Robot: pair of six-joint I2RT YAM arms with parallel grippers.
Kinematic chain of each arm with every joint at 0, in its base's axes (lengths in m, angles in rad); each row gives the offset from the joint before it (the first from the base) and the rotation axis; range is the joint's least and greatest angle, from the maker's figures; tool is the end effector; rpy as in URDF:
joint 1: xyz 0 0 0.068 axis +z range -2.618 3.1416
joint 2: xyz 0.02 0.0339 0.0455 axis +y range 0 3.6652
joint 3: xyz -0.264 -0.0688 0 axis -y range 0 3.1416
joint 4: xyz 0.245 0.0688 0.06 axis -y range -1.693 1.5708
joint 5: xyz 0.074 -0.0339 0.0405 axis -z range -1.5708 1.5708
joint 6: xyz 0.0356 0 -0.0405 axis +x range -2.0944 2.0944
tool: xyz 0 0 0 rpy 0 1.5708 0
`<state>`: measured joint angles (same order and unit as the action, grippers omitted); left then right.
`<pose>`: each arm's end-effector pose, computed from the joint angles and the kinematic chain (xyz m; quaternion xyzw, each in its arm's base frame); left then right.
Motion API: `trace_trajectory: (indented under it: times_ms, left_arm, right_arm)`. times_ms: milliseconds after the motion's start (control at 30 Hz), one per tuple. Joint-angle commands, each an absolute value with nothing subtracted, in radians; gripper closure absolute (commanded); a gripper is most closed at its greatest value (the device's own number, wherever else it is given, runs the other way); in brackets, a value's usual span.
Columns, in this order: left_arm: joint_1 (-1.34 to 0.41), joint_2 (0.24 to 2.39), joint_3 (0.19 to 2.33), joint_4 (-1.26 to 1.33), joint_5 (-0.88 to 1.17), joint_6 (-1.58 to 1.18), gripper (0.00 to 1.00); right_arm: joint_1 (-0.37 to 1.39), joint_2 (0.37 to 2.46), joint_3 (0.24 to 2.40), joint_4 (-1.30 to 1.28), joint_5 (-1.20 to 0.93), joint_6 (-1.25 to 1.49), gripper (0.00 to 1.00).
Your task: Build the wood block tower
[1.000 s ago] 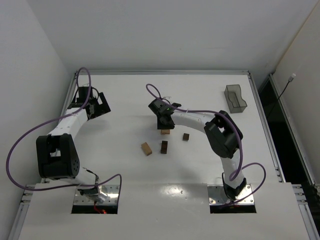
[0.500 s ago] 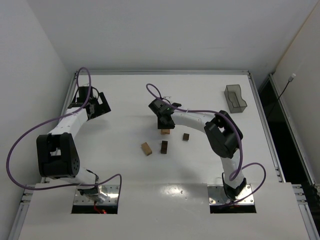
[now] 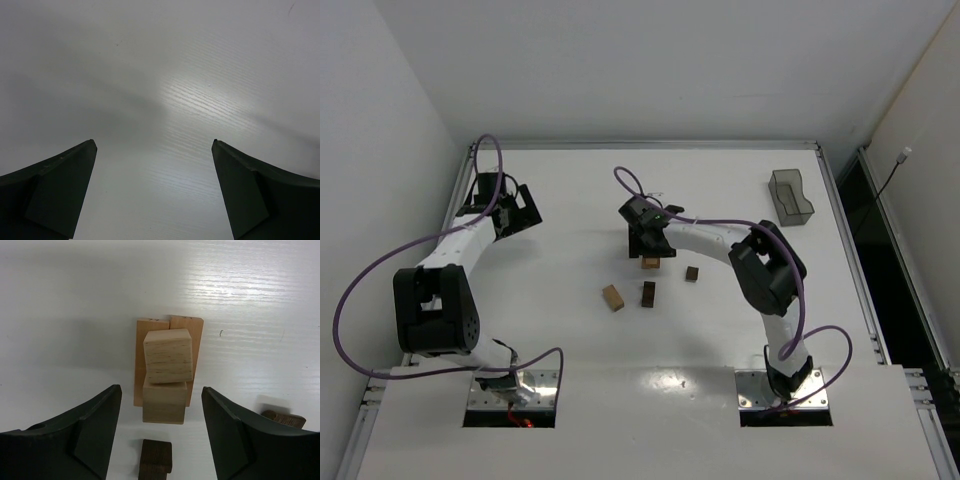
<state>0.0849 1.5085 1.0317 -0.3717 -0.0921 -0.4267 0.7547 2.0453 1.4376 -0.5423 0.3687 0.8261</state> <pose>0.3197 0.0305 0.2357 -0.2522 0.9000 -0.0176 0.3552 0.3146 0.2783 0.1598 0.0726 0.9594 0.0198 0.2718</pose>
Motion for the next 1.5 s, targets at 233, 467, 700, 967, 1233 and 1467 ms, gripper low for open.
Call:
trace_trajectory:
  times_ms: [233,467,700,967,1233,1467]
  left_arm:
    - [0.084,1.496,1.066,-0.351,-0.081,-0.431,0.00]
    - [0.084,1.438,1.037,-0.360,-0.043,-0.367,0.00]
    - [0.084,1.402,1.000,-0.333,-0.025,-0.379,0.00]
    - [0.084,1.402,1.003,-0.331,-0.046,-0.397,0.00]
    - [0.146,1.358,0.954,-0.330,-0.060,-0.388,0.00]
    - [0.155,1.390,0.954,-0.319,-0.049,-0.408,0.00]
  right_arm:
    - [0.779,1.913,1.347,-0.388,0.272,0.620,0.30]
    - [0.769,1.662,1.177,-0.325,0.071,0.167,0.26]
    - [0.759,1.517,1.202,-0.466,-0.036,-0.051,0.24]
    - [0.857,1.794,1.347,-0.468,-0.164,0.357,0.32]
    - [0.913,1.908,1.437,-0.506,-0.005,0.436,0.28]
    - [0.954,1.965,1.447,-0.506,0.018,0.457,0.28]
